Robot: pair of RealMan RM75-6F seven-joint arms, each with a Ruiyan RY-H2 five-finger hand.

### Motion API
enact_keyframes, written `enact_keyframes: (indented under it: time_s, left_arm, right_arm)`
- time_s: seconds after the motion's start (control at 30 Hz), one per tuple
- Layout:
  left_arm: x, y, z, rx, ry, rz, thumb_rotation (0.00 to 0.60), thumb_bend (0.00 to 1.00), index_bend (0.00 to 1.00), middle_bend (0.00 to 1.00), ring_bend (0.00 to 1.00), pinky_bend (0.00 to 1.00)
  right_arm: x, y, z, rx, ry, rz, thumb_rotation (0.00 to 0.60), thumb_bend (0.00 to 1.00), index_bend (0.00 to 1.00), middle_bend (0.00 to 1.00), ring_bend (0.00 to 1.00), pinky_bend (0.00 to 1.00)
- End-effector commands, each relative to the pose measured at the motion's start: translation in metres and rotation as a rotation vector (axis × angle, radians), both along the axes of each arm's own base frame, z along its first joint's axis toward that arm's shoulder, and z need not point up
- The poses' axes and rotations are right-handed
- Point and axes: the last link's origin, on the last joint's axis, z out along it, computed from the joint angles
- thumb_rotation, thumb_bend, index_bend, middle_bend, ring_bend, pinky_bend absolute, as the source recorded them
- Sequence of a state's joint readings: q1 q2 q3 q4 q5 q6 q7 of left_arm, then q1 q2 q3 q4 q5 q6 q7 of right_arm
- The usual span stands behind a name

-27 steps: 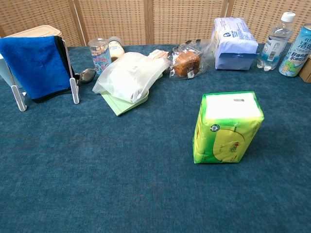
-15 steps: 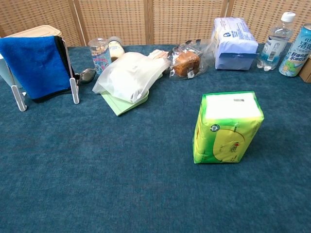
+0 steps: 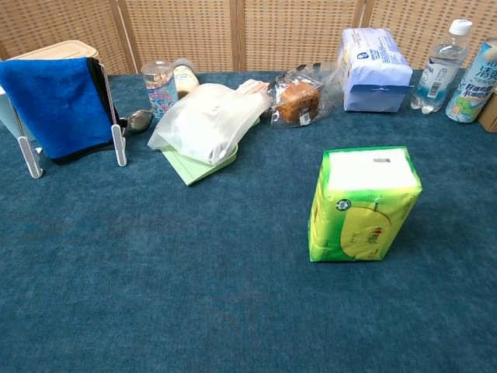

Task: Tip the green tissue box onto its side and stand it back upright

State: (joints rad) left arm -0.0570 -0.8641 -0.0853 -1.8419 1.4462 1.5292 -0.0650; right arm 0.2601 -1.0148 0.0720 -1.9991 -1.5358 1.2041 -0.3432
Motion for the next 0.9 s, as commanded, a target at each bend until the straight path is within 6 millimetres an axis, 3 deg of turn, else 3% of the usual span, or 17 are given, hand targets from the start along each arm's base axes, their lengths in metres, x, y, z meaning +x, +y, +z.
enact_keyframes:
  time_s: [0.03, 0.43, 0.5, 0.9]
  left_arm:
    - [-0.001, 0.001, 0.001, 0.002, -0.008, 0.004, 0.6, 0.02, 0.03, 0.0, 0.0, 0.0]
    - [-0.002, 0.002, 0.001, 0.0, -0.011, 0.011, 0.6, 0.02, 0.03, 0.0, 0.0, 0.0]
    - [-0.002, 0.002, 0.0, -0.003, -0.011, 0.013, 0.6, 0.02, 0.03, 0.0, 0.0, 0.0]
    - [-0.004, 0.005, 0.0, -0.006, -0.014, 0.023, 0.6, 0.02, 0.03, 0.0, 0.0, 0.0]
  right_arm:
    - [0.029, -0.007, -0.016, 0.108, -0.001, 0.09, 0.6, 0.0, 0.0, 0.0, 0.0, 0.09]
    - [0.077, -0.015, -0.054, 0.199, 0.018, 0.214, 0.6, 0.0, 0.0, 0.0, 0.0, 0.09]
    - [0.092, -0.024, -0.069, 0.229, 0.027, 0.246, 0.6, 0.0, 0.0, 0.0, 0.0, 0.09]
    - [0.11, -0.042, -0.108, 0.277, 0.103, 0.219, 0.6, 0.0, 0.0, 0.0, 0.0, 0.09]
